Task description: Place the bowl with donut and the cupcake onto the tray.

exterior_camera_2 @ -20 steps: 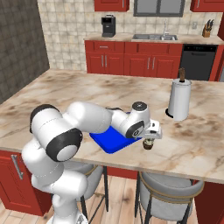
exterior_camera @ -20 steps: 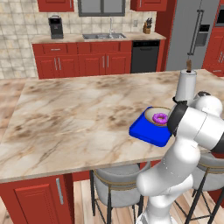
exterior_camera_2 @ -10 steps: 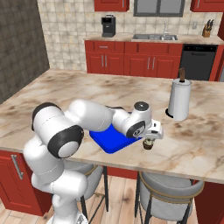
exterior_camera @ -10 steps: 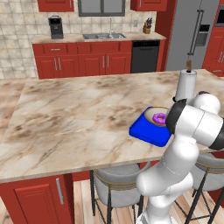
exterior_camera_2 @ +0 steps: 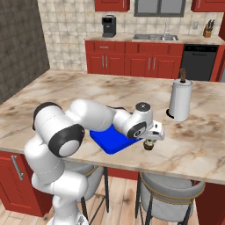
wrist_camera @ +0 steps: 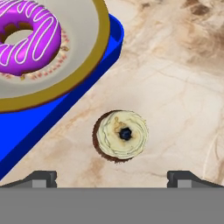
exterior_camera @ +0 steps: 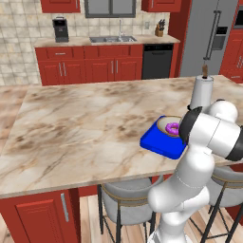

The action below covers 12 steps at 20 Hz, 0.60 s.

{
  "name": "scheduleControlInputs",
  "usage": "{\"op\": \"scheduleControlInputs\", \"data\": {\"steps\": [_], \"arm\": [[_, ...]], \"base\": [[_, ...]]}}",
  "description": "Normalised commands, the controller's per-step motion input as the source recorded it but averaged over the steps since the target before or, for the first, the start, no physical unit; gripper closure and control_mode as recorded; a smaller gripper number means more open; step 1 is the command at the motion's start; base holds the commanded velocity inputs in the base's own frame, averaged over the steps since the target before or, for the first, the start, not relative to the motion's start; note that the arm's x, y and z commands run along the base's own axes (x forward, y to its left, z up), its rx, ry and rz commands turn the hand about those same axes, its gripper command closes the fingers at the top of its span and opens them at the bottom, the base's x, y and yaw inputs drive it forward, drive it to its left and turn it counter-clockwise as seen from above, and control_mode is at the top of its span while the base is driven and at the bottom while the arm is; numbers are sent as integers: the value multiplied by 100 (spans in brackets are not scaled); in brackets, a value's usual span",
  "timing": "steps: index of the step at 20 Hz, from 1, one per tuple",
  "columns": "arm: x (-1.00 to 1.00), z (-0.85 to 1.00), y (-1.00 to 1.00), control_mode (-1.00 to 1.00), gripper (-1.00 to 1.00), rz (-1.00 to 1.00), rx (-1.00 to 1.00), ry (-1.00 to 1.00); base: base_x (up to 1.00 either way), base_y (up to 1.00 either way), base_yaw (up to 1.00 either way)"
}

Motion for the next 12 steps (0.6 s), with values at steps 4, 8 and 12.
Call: {"op": "scheduleControlInputs", "data": {"steps": [4, 8, 12], "arm": [[0, -8, -4, -100, -100, 0, 1, 0], [0, -13, 0, -100, -100, 0, 0, 0], [0, -13, 0, -100, -100, 0, 0, 0]], "base": [[0, 0, 0], [0, 0, 0], [0, 0, 0]]}}
